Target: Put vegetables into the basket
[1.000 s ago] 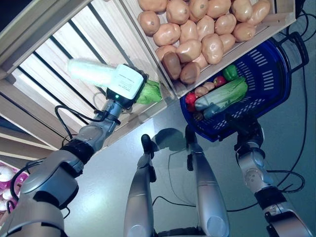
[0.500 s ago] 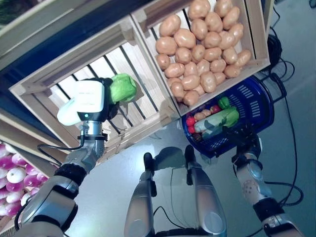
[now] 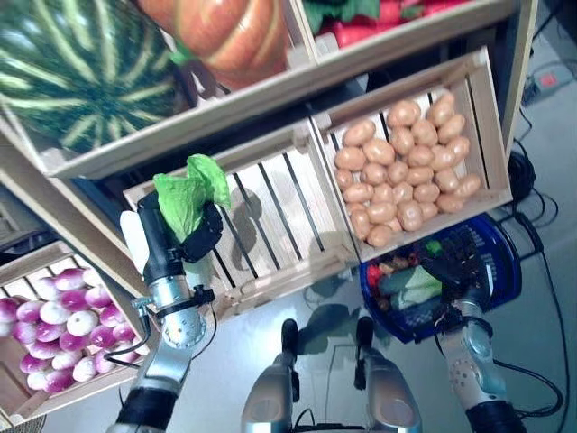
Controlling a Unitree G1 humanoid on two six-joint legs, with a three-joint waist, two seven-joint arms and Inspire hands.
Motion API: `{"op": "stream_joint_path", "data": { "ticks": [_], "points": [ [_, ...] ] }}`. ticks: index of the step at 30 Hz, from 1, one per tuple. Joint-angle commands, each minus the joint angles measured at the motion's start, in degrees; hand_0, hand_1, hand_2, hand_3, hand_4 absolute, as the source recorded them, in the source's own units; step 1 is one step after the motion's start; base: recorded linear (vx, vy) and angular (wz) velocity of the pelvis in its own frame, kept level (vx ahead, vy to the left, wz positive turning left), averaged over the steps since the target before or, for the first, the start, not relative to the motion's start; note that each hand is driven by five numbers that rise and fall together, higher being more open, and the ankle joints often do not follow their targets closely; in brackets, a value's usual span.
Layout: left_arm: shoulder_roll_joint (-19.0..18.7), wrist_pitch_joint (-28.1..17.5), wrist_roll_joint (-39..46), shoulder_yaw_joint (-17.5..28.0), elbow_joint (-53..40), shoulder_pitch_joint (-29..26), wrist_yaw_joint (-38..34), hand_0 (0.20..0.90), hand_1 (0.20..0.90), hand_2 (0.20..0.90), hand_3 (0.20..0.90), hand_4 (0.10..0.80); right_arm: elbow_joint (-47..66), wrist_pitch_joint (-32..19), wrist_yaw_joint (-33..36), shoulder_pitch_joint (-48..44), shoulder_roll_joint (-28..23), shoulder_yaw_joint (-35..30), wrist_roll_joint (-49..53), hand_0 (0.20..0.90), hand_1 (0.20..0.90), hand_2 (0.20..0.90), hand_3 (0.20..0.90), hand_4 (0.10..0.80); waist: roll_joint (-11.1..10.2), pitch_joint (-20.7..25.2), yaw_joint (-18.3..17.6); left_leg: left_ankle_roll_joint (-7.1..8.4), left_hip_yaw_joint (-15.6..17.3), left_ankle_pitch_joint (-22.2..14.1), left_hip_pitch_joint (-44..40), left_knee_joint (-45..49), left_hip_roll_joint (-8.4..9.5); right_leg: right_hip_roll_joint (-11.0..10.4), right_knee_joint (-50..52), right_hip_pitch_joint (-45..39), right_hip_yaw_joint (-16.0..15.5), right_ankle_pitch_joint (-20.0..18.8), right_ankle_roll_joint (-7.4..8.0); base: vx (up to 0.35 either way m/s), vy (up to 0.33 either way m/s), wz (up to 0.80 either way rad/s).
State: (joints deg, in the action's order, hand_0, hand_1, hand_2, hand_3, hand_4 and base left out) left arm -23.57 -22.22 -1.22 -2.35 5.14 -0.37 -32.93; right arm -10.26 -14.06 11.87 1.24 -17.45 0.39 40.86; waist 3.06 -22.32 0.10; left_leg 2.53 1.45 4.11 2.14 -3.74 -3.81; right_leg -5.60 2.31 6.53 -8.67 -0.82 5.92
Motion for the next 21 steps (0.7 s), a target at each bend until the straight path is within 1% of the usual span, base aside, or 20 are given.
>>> {"op": "stream_joint_path", "data": {
  "ticks": [1,3,4,7,9,10,12,14,16,18,19,21],
  "points": [
    [-0.51,-9.53,14.55,1.29,-5.75,-0.64,13.55,0.300,0.300,0.300,0.300,0.400,7.39,-3.34,-11.84,5.57,-1.22,-0.80,0.84,0.900,0.900,0.900,0.900,0.800,-3.79,12.80,-0.59,-0.26,-1.05,-1.62,1.63,0.90,2.74,-0.35,-2.31,-4.94,-2.04,-0.54,-1.78,0.077,-0.035,0.00],
    [0.96,-7.93,24.00,0.24,-7.14,-0.60,22.58,0.300,0.300,0.300,0.300,0.400,9.60,-2.84,-16.76,5.78,-1.30,0.11,2.05,0.900,0.900,0.900,0.900,0.800,-3.92,13.85,-0.50,-0.36,-0.92,-1.77,0.50,0.36,2.61,-0.32,-3.43,-6.08,-2.19,-1.00,-1.58,0.045,-0.035,0.01],
    [1.47,-7.68,25.68,-0.95,-7.73,-0.76,25.31,0.300,0.300,0.300,0.300,0.400,10.77,-2.24,-19.67,5.51,-1.55,1.01,3.40,0.900,0.900,0.900,0.900,0.800,-3.95,14.29,-0.52,-0.40,-0.74,-1.84,-0.14,0.02,2.51,-0.30,-4.01,-6.61,-2.19,-1.30,-1.45,0.020,-0.031,0.01],
    [1.71,-6.62,30.47,-3.51,-8.68,-1.50,30.72,0.300,0.300,0.300,0.300,0.400,12.96,-0.41,-25.09,4.63,-2.11,2.93,6.80,0.900,0.900,0.900,0.900,0.800,-3.97,15.21,-0.56,-0.44,-0.53,-1.98,-1.16,-0.57,2.40,-0.14,-5.07,-7.58,-1.98,-1.81,-1.32,0.000,0.000,0.00],
    [1.95,-4.15,34.91,-5.07,-10.13,-2.26,34.13,0.300,0.300,0.300,0.300,0.400,14.51,1.18,-28.71,3.68,-2.87,4.35,9.38,0.900,0.900,0.900,0.900,0.800,-4.01,16.08,-0.60,-0.54,-0.26,-2.23,-2.06,-0.92,2.32,0.01,-5.65,-8.34,-1.78,-1.97,-1.24,0.013,-0.021,-0.05],
    [2.01,-3.10,37.24,-5.77,-10.22,-2.56,35.55,0.300,0.300,0.300,0.300,0.400,14.88,1.70,-29.41,3.31,-3.07,5.03,11.46,0.900,0.900,0.900,0.900,0.800,-4.05,16.41,-0.62,-0.58,-0.15,-2.36,-2.42,-0.93,2.32,0.06,-5.73,-8.59,-1.65,-2.01,-1.23,0.019,-0.028,-0.07],
    [2.35,-1.59,40.74,-7.42,-10.20,-3.20,38.19,0.300,0.300,0.300,0.300,0.400,15.52,4.23,-31.39,2.70,-2.09,7.00,15.87,0.900,0.900,0.900,0.900,0.800,-4.09,17.07,-0.71,-0.70,0.29,-2.71,-3.19,-1.02,2.29,0.13,-5.96,-9.13,-1.33,-1.98,-1.23,0.023,-0.025,-0.04],
    [2.66,-0.95,43.47,-8.82,-10.62,-3.25,40.50,0.300,0.300,0.300,0.300,0.400,16.56,5.94,-32.44,2.94,-1.39,8.97,14.99,0.900,0.900,0.900,0.900,0.800,-4.05,17.52,-0.79,-0.77,0.47,-2.87,-3.66,-1.11,2.27,0.21,-6.19,-9.50,-1.00,-2.02,-1.26,0.019,-0.011,-0.08],
    [2.66,-0.50,45.12,-11.03,-11.85,-3.64,42.37,0.300,0.300,0.300,0.300,0.400,17.59,9.03,-31.91,2.59,-1.28,12.29,14.89,0.900,0.900,0.900,0.900,0.800,-3.95,18.16,-0.80,-0.80,0.53,-3.06,-4.19,-1.26,2.22,0.30,-6.88,-9.98,-0.71,-2.29,-1.23,0.011,-0.005,-0.07],
    [2.60,-0.49,45.54,-11.88,-11.88,-3.94,43.14,0.300,0.300,0.300,0.300,0.400,17.10,11.03,-30.12,2.44,-1.26,13.49,15.04,0.900,0.900,0.900,0.900,0.800,-3.97,18.39,-0.77,-0.73,0.49,-3.14,-4.40,-1.26,2.21,0.36,-6.95,-10.14,-0.61,-2.31,-1.24,0.021,-0.009,-0.02],
    [2.63,-0.26,45.75,-13.02,-12.00,-4.59,44.00,0.300,0.300,0.300,0.300,0.400,15.38,13.26,-26.89,1.72,-1.33,14.94,13.54,0.900,0.900,0.900,0.900,0.800,-4.06,18.71,-0.72,-0.69,0.65,-3.28,-4.74,-1.26,2.14,0.35,-7.17,-10.53,-0.47,-2.33,-1.24,0.000,0.000,0.00],
    [2.54,0.11,45.83,-13.87,-12.79,-4.86,44.33,0.300,0.300,0.300,0.300,0.400,15.18,14.25,-27.25,1.47,-1.54,16.01,14.48,0.900,0.900,0.900,0.900,0.800,-4.05,18.97,-0.71,-0.69,0.77,-3.29,-4.78,-1.26,2.05,0.34,-7.28,-10.61,-0.43,-2.33,-1.22,0.000,0.000,0.00]
  ]
}}
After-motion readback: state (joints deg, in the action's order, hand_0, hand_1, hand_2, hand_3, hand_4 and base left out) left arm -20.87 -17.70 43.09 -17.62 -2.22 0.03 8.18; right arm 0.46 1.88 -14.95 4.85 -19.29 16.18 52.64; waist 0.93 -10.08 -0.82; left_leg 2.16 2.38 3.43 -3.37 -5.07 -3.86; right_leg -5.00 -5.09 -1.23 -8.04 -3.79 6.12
